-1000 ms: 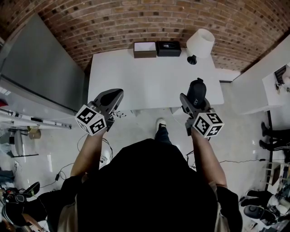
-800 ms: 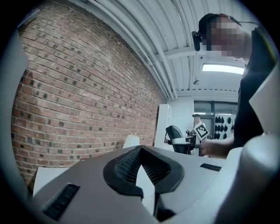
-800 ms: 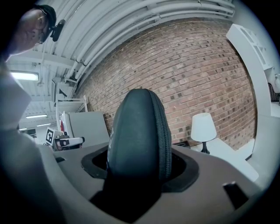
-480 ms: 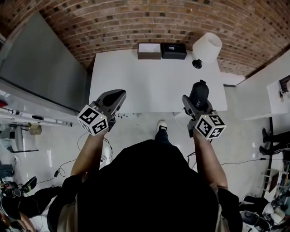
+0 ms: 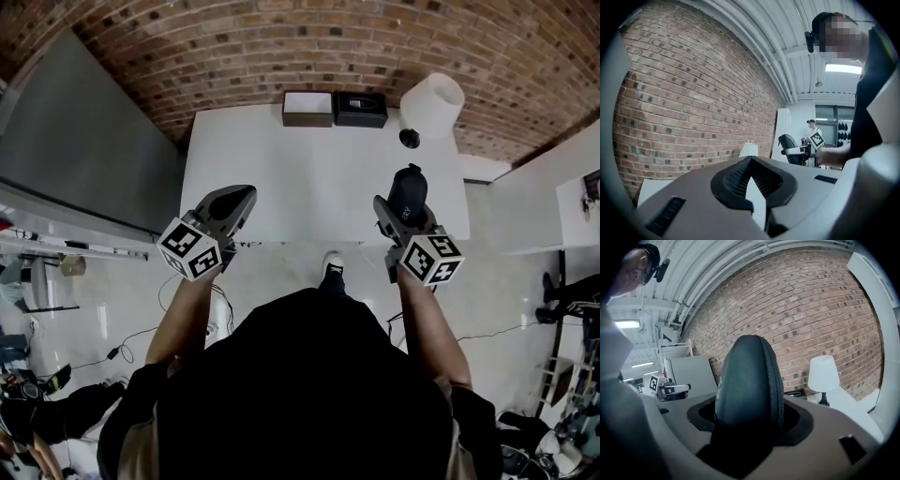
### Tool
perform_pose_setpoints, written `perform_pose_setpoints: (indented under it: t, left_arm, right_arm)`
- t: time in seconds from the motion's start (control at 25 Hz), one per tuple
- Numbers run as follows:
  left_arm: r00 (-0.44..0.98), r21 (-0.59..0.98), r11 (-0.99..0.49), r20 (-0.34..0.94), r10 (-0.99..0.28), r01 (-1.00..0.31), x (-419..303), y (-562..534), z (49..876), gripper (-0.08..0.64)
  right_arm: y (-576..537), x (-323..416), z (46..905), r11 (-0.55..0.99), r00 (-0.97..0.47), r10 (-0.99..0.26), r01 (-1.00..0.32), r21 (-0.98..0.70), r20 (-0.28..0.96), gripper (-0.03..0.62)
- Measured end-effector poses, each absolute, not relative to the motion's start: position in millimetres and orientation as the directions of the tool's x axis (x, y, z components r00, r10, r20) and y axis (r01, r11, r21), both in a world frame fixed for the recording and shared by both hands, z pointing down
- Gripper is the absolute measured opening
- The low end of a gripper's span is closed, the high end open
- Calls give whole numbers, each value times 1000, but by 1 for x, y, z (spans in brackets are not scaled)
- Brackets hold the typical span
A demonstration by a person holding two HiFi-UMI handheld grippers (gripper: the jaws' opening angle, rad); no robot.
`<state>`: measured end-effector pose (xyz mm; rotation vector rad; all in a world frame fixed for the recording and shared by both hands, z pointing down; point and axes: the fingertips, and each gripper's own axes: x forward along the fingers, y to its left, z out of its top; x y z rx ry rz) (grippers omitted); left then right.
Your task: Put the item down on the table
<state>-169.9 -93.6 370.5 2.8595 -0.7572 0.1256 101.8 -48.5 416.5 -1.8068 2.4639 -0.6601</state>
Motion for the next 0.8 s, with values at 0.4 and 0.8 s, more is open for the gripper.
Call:
perform_pose_setpoints:
  t: [0.4, 0.8]
  left_arm:
    - [854, 160, -840, 144, -501, -519, -150, -133, 379, 17]
    - [836, 171, -820, 167, -522, -546, -133, -168, 389, 17]
  right_arm:
    - [-94, 122, 424, 254, -349, -905, -902, -349, 244, 313]
    - [-139, 146, 432, 259, -360, -898, -897, -358, 254, 313]
